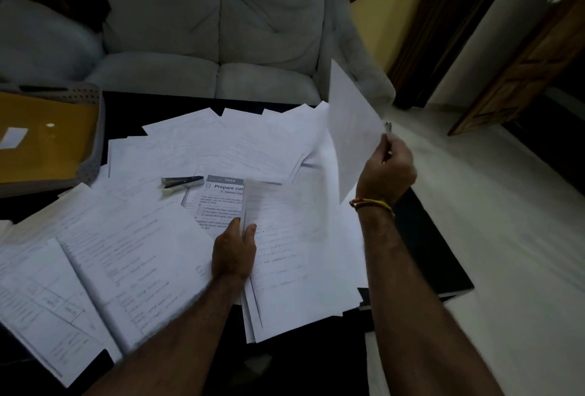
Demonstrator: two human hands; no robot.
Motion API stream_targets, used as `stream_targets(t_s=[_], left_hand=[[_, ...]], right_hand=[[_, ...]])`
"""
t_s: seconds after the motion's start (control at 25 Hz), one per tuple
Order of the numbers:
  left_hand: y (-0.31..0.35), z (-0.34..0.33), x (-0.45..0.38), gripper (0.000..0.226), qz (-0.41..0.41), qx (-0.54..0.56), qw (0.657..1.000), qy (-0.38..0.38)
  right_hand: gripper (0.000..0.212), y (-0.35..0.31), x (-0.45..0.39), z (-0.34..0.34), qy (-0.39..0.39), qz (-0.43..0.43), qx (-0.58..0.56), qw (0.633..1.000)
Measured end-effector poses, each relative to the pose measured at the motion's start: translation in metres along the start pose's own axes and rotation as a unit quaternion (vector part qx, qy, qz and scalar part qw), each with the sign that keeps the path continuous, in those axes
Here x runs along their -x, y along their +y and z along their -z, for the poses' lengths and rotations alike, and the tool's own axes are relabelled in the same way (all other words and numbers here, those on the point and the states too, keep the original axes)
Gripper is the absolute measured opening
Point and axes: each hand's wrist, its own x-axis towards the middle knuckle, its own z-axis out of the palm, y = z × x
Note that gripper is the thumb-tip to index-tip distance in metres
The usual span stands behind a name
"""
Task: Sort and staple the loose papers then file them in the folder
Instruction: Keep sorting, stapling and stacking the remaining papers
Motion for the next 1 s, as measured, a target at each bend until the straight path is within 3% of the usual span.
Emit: stream_targets(t_s=[0.08,0.16,0.32,0.44,0.56,0.8,1.0], left_hand=[[0.0,0.011,-0.011,0.027,0.035,0.069,0.997,0.006],[0.0,0.033,-0.023,0.029,0.079,0.124,0.988,0.044],[-0.014,0.084,-0.041,0.031,0.112,0.16,0.977,0.083],[-0.037,0.115,-0.045,0.037,0.142,0.151,0.972,0.107],[-0.065,0.124,-0.04,0.035,0.155,0.149,0.97,0.116],[-0.069,0.115,-0.023,0.053,0.189,0.168,0.957,0.139],[-0.067,0.119,-0.022,0.051,0.159,0.106,0.974,0.119]], right_hand=[[0.018,-0.034,-0.016,0.009,0.055,0.027,-0.076,0.995],[0.018,-0.067,-0.009,0.016,0.044,-0.031,-0.128,0.99],[0.024,-0.074,0.064,0.012,-0.095,-0.188,-0.11,0.971],[0.03,-0.057,0.136,0.002,-0.217,-0.288,-0.074,0.93],[0.023,-0.044,0.187,-0.001,-0.279,-0.355,-0.038,0.891],[0.012,-0.031,0.21,0.01,-0.378,-0.327,0.013,0.866],[0.013,-0.022,0.198,0.012,-0.445,-0.35,-0.003,0.824]])
